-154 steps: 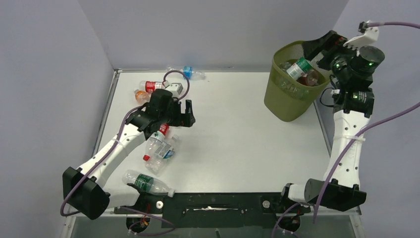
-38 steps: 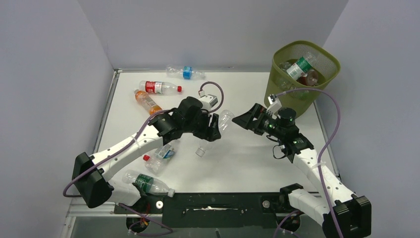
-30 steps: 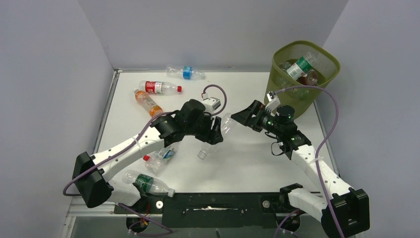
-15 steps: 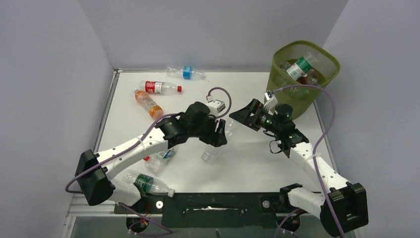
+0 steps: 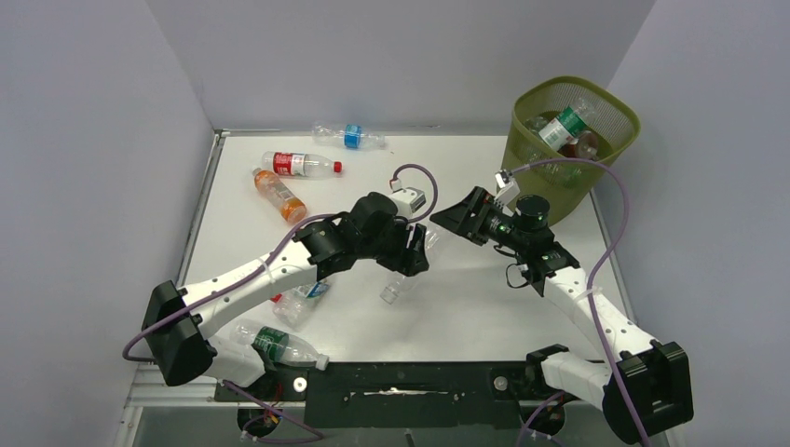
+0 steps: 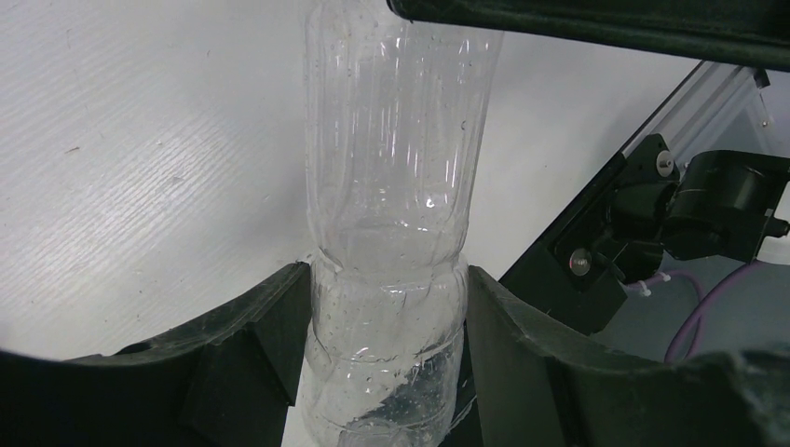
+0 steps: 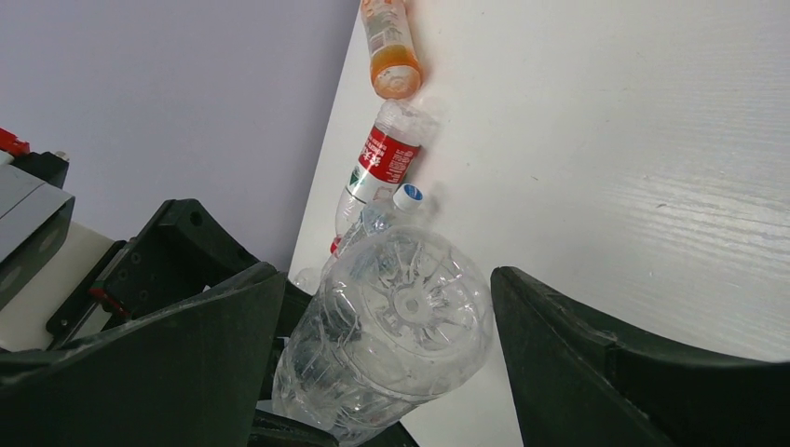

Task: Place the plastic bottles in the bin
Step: Pick up the plastic bottle at the center of the board.

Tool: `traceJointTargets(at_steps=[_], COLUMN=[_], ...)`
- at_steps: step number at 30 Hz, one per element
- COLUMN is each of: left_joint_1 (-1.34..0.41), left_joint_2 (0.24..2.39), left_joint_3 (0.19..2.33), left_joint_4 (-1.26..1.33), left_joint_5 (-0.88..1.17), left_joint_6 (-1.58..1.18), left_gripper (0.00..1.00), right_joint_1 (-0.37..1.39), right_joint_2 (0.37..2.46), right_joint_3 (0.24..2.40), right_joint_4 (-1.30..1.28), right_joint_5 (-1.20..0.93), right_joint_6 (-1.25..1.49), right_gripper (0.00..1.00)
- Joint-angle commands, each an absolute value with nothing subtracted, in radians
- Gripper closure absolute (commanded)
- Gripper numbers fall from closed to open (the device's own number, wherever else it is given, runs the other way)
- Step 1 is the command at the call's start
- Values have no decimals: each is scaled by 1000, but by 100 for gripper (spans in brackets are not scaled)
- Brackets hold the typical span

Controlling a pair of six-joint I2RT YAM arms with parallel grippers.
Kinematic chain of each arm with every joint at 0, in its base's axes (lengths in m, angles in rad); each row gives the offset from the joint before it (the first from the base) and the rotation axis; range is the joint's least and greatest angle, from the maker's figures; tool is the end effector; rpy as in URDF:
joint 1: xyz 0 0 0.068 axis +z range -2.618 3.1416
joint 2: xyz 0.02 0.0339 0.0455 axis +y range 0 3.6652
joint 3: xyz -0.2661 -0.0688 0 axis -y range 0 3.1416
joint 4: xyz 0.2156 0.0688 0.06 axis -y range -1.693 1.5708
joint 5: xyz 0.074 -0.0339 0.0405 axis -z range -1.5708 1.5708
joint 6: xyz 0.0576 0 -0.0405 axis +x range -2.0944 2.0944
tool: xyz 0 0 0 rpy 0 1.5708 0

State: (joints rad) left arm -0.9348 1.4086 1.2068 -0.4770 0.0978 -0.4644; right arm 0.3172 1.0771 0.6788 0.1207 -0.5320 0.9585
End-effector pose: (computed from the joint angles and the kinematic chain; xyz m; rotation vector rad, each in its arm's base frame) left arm 0.1751 -0.2467 0.3092 0.6115 2.3116 -0.8255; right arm 0.2140 0.1010 0.2856 0.2403 2.0301 1.3383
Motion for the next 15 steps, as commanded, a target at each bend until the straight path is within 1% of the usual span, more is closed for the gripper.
traceJointTargets(at_steps=[1,6,7,9,12,15], left_joint_1=[-945,-947,-948,-949,-951,-951], left_joint_2=[1399,1392,1390,1385,1381,1375], left_joint_3=[1266,1270,1270,1268,1269,1266], left_joint_4=[-416,-416,-416,-416,-424,-432], left_joint_5=[72,57,54,50,40,29], left_joint_6=[-466,-464,-465,-465,-463,-459], left_gripper=[46,46,46,46,46,46], right_joint_1=[349,366,368,372,374,373], right_joint_2=[1085,1100,1106,1115,1126,1128], right_joint_3=[682,690,693,703,722,724], right_joint_4=[202,194,183,153,81,55], right_joint_5=[-576,-577,-577,-572,-549,-540], right_joint_6=[977,970,966,955,930,919], right_gripper=[20,21,19,9,6,6])
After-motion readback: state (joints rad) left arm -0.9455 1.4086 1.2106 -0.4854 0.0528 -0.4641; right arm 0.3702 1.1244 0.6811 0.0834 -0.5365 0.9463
